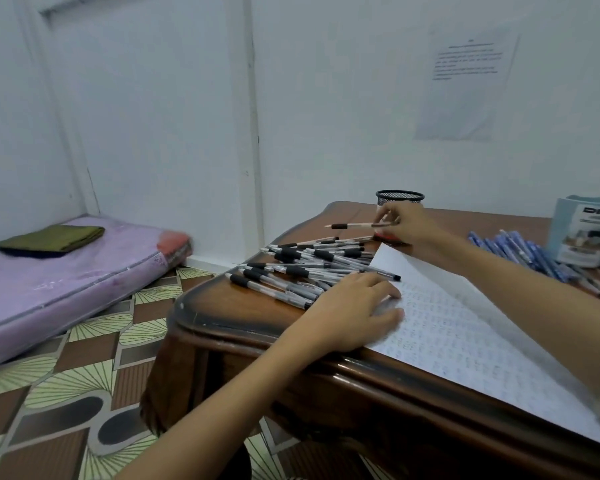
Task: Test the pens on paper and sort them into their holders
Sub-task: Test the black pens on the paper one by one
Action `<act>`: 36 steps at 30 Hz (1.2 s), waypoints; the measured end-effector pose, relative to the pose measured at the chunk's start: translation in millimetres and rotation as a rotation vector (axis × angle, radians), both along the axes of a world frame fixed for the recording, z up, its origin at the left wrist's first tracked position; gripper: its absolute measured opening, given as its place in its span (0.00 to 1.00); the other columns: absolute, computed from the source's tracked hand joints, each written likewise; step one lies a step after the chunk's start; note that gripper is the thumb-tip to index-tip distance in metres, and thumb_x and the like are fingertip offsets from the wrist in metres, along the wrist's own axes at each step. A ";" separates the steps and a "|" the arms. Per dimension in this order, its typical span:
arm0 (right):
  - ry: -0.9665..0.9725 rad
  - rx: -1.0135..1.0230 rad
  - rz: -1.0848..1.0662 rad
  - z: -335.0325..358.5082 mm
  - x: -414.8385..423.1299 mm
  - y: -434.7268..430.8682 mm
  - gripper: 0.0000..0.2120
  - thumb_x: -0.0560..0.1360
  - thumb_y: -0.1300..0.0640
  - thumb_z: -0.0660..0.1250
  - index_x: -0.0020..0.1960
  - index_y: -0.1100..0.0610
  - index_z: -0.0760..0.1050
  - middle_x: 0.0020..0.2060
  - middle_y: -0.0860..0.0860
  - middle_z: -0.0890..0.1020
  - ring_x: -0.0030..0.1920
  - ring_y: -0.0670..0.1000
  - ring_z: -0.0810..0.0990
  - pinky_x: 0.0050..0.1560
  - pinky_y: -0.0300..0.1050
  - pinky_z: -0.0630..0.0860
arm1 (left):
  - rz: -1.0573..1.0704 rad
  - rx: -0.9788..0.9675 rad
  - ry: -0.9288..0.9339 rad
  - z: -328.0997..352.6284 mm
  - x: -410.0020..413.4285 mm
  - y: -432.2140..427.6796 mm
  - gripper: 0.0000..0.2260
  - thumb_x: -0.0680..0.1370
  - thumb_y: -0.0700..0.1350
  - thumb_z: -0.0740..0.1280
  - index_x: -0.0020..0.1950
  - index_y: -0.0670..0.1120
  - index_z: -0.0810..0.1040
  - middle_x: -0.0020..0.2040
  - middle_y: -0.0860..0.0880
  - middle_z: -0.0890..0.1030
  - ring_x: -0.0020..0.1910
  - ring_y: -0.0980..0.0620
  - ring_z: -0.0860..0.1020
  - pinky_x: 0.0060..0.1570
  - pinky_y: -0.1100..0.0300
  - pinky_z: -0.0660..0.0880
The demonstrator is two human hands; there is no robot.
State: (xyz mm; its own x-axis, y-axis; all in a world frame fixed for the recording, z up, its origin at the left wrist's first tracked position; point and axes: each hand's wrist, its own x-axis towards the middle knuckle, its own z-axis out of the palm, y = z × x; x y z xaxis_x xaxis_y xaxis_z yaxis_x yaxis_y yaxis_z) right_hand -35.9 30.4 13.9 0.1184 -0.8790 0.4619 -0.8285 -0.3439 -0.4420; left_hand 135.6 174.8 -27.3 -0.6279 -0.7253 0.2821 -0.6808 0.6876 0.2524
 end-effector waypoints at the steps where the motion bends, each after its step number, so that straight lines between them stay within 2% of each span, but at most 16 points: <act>1: -0.181 0.018 0.055 6.6 -4.7 8.8 0.07 0.72 0.62 0.71 0.50 0.57 0.79 0.45 0.56 0.82 0.46 0.51 0.78 0.33 0.33 0.72 | -0.002 0.003 -0.006 0.7 -0.3 0.5 0.18 0.81 0.52 0.57 0.69 0.47 0.69 0.69 0.50 0.67 0.68 0.53 0.63 0.66 0.57 0.61; 4: -0.576 0.073 0.141 26.0 -21.1 43.4 0.07 0.74 0.61 0.69 0.52 0.57 0.78 0.40 0.49 0.80 0.42 0.47 0.78 0.31 0.33 0.76 | -0.002 0.016 -0.019 2.8 -0.7 1.2 0.17 0.80 0.51 0.57 0.67 0.48 0.69 0.69 0.50 0.68 0.67 0.54 0.64 0.65 0.58 0.61; 7: -0.774 0.042 0.181 36.2 -46.3 80.8 0.04 0.76 0.58 0.67 0.49 0.53 0.78 0.37 0.46 0.79 0.34 0.42 0.75 0.25 0.31 0.70 | 0.010 0.043 -0.067 6.7 -3.9 0.7 0.15 0.80 0.51 0.57 0.65 0.49 0.70 0.68 0.51 0.69 0.67 0.54 0.64 0.65 0.58 0.61; 9: -0.759 0.009 0.166 36.3 -66.7 101.6 0.02 0.77 0.55 0.65 0.46 0.50 0.77 0.36 0.44 0.81 0.30 0.40 0.76 0.22 0.31 0.68 | 0.040 0.068 -0.150 13.0 -10.2 0.5 0.14 0.81 0.51 0.57 0.65 0.48 0.69 0.68 0.50 0.69 0.67 0.53 0.66 0.65 0.57 0.62; 13: -0.754 0.016 0.090 32.9 -99.1 127.9 0.08 0.81 0.54 0.58 0.44 0.53 0.71 0.30 0.45 0.83 0.24 0.43 0.77 0.19 0.32 0.68 | 0.072 0.100 -0.278 28.5 -31.4 -4.1 0.15 0.81 0.51 0.57 0.64 0.45 0.68 0.65 0.47 0.70 0.60 0.50 0.69 0.55 0.59 0.65; 15: -0.754 0.017 0.053 31.0 -108.7 134.6 0.09 0.82 0.54 0.55 0.45 0.54 0.69 0.31 0.48 0.84 0.23 0.44 0.76 0.19 0.33 0.67 | 0.050 0.098 -0.305 31.2 -43.4 -7.2 0.19 0.81 0.54 0.55 0.67 0.45 0.65 0.68 0.47 0.68 0.62 0.50 0.69 0.57 0.58 0.65; 18: -0.748 0.035 -0.010 25.9 -113.8 138.2 0.04 0.81 0.56 0.56 0.54 0.55 0.65 0.27 0.50 0.81 0.19 0.44 0.72 0.17 0.33 0.64 | 0.021 0.101 -0.342 27.3 -57.9 -13.9 0.25 0.80 0.58 0.52 0.73 0.46 0.59 0.73 0.48 0.62 0.69 0.49 0.64 0.64 0.53 0.63; 21: -0.700 0.167 -0.031 20.5 -107.2 140.7 0.13 0.80 0.59 0.58 0.63 0.50 0.62 0.25 0.50 0.79 0.19 0.44 0.69 0.18 0.33 0.64 | -0.007 0.100 -0.379 20.0 -63.5 -21.4 0.26 0.81 0.59 0.49 0.75 0.46 0.57 0.75 0.47 0.60 0.71 0.49 0.62 0.69 0.54 0.59; 23: -0.667 0.281 0.004 16.0 -101.6 142.2 0.16 0.79 0.60 0.61 0.65 0.51 0.64 0.24 0.49 0.79 0.20 0.43 0.69 0.20 0.33 0.66 | -0.014 0.086 -0.375 17.3 -63.6 -22.9 0.26 0.81 0.58 0.47 0.75 0.45 0.56 0.75 0.47 0.60 0.72 0.49 0.61 0.69 0.55 0.57; 27: -0.700 0.381 0.020 -2.2 -91.9 135.7 0.19 0.78 0.63 0.62 0.67 0.57 0.65 0.34 0.56 0.78 0.20 0.41 0.69 0.20 0.31 0.66 | -0.011 0.043 -0.329 12.5 -63.1 -21.6 0.24 0.82 0.56 0.48 0.75 0.46 0.58 0.74 0.46 0.62 0.71 0.49 0.62 0.68 0.57 0.58; 31: -0.817 0.488 0.028 -23.3 -88.5 127.5 0.17 0.78 0.64 0.61 0.66 0.58 0.66 0.32 0.54 0.72 0.20 0.41 0.66 0.18 0.32 0.64 | -0.014 0.058 -0.256 9.1 -61.5 -22.6 0.23 0.82 0.55 0.50 0.75 0.47 0.59 0.73 0.47 0.63 0.70 0.50 0.63 0.66 0.58 0.59; 36: -1.018 0.425 0.031 -25.7 -94.7 129.3 0.17 0.79 0.59 0.61 0.67 0.55 0.67 0.31 0.52 0.74 0.19 0.41 0.65 0.17 0.32 0.63 | -0.067 0.063 -0.222 9.2 -58.0 -14.5 0.23 0.81 0.56 0.51 0.75 0.48 0.60 0.74 0.50 0.62 0.70 0.53 0.63 0.66 0.60 0.59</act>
